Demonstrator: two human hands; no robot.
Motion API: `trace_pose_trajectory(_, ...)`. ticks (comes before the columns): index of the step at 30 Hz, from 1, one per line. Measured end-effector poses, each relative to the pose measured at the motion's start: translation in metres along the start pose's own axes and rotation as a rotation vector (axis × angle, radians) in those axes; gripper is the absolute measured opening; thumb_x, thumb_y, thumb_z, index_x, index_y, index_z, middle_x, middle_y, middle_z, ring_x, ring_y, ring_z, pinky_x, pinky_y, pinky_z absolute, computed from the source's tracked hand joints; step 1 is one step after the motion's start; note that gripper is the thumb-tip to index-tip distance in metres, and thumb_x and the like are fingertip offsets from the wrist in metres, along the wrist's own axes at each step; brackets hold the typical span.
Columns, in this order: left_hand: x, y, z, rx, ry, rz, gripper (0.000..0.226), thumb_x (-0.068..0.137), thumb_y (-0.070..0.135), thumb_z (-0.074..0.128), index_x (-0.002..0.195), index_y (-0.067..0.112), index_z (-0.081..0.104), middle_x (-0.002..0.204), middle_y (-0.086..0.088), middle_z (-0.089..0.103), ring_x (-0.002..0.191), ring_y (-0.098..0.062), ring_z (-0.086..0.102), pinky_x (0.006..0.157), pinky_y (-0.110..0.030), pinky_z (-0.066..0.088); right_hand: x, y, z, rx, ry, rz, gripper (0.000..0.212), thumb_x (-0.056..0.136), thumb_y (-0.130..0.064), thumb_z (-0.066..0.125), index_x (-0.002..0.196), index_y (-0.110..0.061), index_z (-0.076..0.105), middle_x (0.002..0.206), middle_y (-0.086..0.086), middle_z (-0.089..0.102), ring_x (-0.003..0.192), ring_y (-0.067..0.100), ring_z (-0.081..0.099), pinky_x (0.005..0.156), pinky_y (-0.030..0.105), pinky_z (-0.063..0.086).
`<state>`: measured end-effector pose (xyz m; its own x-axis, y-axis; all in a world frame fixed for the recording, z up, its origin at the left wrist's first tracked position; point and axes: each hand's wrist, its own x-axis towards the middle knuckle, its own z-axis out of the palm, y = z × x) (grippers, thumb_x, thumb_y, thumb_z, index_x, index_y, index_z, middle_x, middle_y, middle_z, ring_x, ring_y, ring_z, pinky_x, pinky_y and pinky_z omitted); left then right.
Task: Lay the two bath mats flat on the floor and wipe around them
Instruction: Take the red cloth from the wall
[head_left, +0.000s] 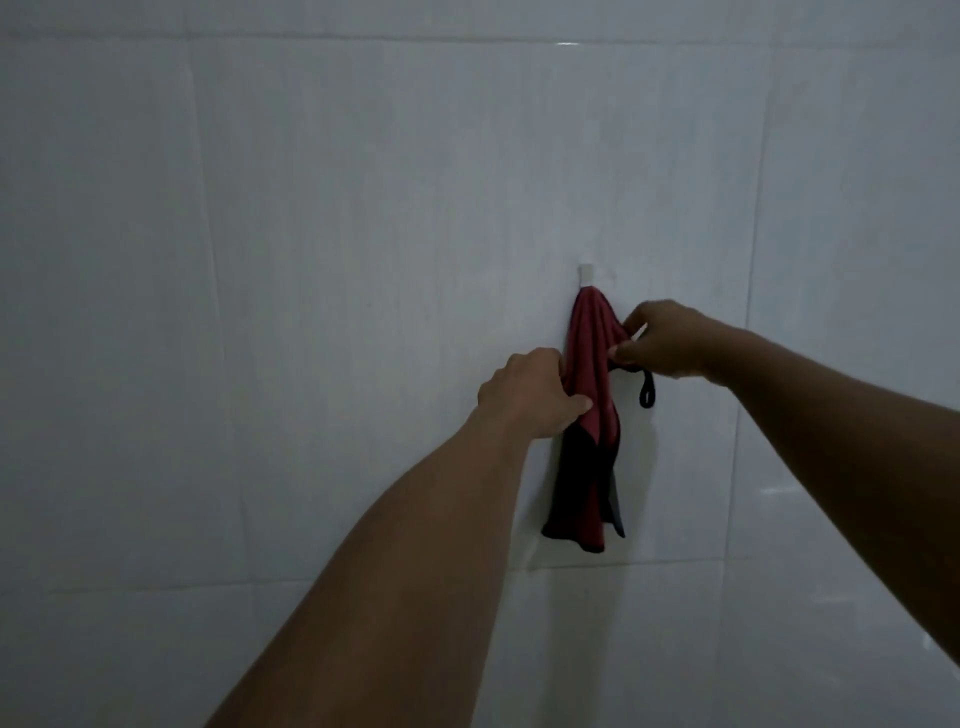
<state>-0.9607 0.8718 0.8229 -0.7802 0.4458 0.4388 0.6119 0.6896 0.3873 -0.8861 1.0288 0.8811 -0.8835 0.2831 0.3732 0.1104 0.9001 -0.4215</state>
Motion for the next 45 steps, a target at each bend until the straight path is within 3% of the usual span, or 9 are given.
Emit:
trace_pose_trajectory(3,0.007,0.004,-0.003,-0.062,0.058,0.006,0.010,0.086,0.019,0.063,0.095,0.017,0.062,0.097,-0.001,0.064,0.088,-0.023,0.064,0.069,-0.029,0.051,0.010,0.004,-0.001,0.053,0.015,-0.039,0.022,0.091,-0.022,0.066,0.098,-0.001,0.068,0.100,0.018,0.069,0.091,0.030,0.064,0.080,0.039,0.054)
trace_pose_trajectory(7,0.013,-0.005,-0.026,-0.176,0.144,0.018,0.006,0.082,0.018,0.060,0.081,0.023,0.057,0.087,0.002,0.063,0.079,-0.020,0.061,0.064,-0.026,0.043,0.025,-0.005,-0.019,0.248,0.164,-0.124,0.010,0.090,-0.015,0.057,0.086,-0.008,0.061,0.089,0.017,0.069,0.081,0.033,0.069,0.072,0.043,0.061)
trace_pose_trajectory(11,0.016,-0.016,-0.063,-0.174,0.387,-0.020,0.010,0.088,0.025,0.052,0.079,0.022,0.054,0.081,-0.001,0.063,0.075,-0.022,0.058,0.066,-0.027,0.037,0.040,-0.026,-0.041,0.369,0.349,-0.209,0.015,0.091,-0.019,0.052,0.103,-0.010,0.058,0.093,0.012,0.063,0.072,0.027,0.061,0.042,0.027,0.044)
trace_pose_trajectory(17,-0.002,-0.051,-0.129,-0.223,0.599,-0.208,0.017,0.097,0.024,0.041,0.099,0.015,0.056,0.086,0.003,0.055,0.071,-0.011,0.047,0.060,-0.030,0.033,0.049,-0.082,-0.033,0.525,0.268,-0.327,0.021,0.094,-0.014,0.047,0.097,-0.009,0.067,0.074,0.004,0.055,0.056,0.015,0.047,0.036,0.020,0.034)
trace_pose_trajectory(21,-0.042,-0.096,-0.165,-0.297,0.593,-0.334,0.008,0.093,0.022,0.047,0.093,0.018,0.053,0.084,0.002,0.054,0.071,-0.013,0.048,0.060,-0.028,0.038,0.044,-0.133,0.002,0.604,0.012,-0.398,0.025,0.096,-0.018,0.054,0.092,-0.001,0.071,0.070,0.009,0.059,0.056,0.019,0.054,0.042,0.020,0.047)
trace_pose_trajectory(25,-0.105,-0.142,-0.205,-0.314,0.609,-0.545,0.012,0.087,0.009,0.052,0.090,0.020,0.054,0.077,-0.003,0.054,0.065,-0.016,0.048,0.058,-0.028,0.045,0.038,-0.194,0.050,0.765,-0.293,-0.400,0.035,0.094,-0.038,0.064,0.103,-0.004,0.071,0.099,0.016,0.074,0.094,0.030,0.071,0.089,0.045,0.059)
trace_pose_trajectory(35,-0.363,-0.214,-0.286,0.289,0.674,-1.167,0.016,0.100,0.021,0.049,0.111,0.010,0.052,0.108,-0.014,0.057,0.103,-0.033,0.060,0.084,-0.043,0.058,-0.082,-0.382,0.221,0.940,-1.318,-0.495,0.056,0.096,-0.067,0.039,0.129,-0.024,0.055,0.123,0.008,0.065,0.113,0.036,0.062,0.086,0.062,0.052)
trace_pose_trajectory(40,-0.518,-0.202,-0.312,0.309,0.796,-1.461,0.036,0.103,0.028,0.039,0.127,0.002,0.044,0.120,-0.020,0.056,0.104,-0.037,0.061,0.078,-0.050,0.061,-0.217,-0.471,0.276,0.844,-1.737,-0.616,0.029,0.097,-0.030,0.057,0.118,-0.013,0.065,0.110,0.008,0.071,0.086,0.021,0.071,0.072,0.035,0.061)
trace_pose_trajectory(45,-0.642,-0.176,-0.331,0.312,0.981,-1.693,0.032,0.101,0.021,0.051,0.118,-0.006,0.057,0.112,-0.027,0.063,0.077,-0.028,0.060,0.050,-0.031,0.048,-0.333,-0.535,0.295,0.634,-2.007,-0.741,0.023,0.092,0.003,0.056,0.112,0.000,0.066,0.102,0.014,0.071,0.075,0.016,0.069,0.059,0.022,0.060)
